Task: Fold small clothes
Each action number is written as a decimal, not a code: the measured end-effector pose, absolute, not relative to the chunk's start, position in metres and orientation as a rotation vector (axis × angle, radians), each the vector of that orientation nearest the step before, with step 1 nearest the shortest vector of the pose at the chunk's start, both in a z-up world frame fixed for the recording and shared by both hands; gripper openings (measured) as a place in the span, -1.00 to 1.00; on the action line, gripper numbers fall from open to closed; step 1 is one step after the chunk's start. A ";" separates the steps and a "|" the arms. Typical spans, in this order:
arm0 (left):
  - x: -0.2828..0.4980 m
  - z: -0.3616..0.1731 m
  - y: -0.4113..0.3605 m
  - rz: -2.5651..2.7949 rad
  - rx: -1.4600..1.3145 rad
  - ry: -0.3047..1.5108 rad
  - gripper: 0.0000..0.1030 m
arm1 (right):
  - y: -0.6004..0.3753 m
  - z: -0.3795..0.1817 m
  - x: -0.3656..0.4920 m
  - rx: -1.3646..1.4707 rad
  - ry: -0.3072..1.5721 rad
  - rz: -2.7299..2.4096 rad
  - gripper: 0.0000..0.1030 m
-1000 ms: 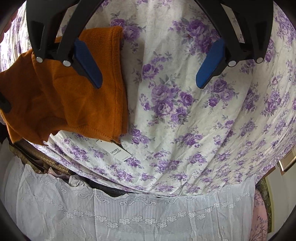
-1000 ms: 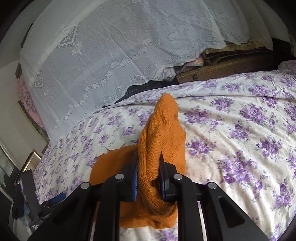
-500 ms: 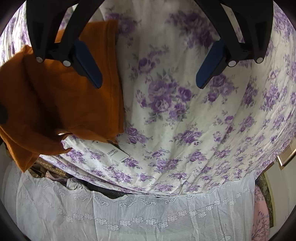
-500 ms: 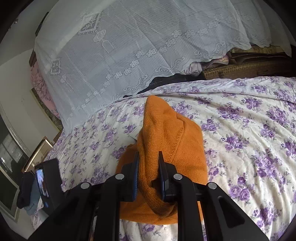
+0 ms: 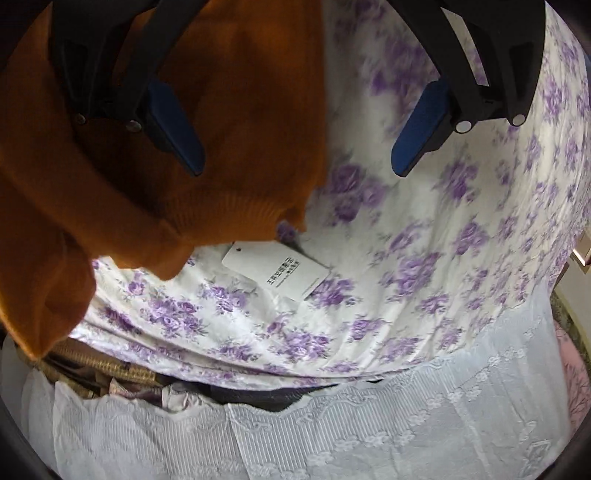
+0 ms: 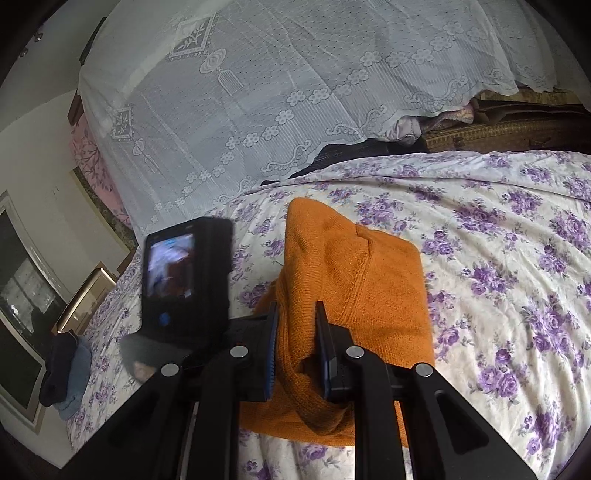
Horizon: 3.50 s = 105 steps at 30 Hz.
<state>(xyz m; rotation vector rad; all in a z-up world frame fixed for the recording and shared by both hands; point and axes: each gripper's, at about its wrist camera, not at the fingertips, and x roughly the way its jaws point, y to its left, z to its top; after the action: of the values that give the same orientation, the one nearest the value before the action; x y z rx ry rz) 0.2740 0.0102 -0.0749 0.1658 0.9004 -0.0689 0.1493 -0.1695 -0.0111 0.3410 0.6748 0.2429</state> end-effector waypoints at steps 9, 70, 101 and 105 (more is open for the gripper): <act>0.278 -0.049 0.066 -0.079 0.029 0.778 0.91 | -0.122 -0.005 0.159 0.273 0.659 0.312 -0.63; 0.247 -0.108 0.059 -0.579 -0.253 1.088 0.92 | -0.211 -0.107 0.224 0.550 0.930 0.479 0.44; 0.178 -0.089 0.052 -0.512 -0.173 0.879 -0.22 | -0.200 -0.088 0.172 0.424 0.755 0.455 -0.16; 0.159 -0.086 0.054 -0.512 -0.171 0.868 -0.26 | -0.201 -0.084 0.154 0.422 0.759 0.456 -0.17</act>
<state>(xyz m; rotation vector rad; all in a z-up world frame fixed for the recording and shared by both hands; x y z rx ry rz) 0.1586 0.0542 -0.0856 -0.1715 0.8684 -0.5119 0.1542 -0.2014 -0.0839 0.4220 0.7587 0.4558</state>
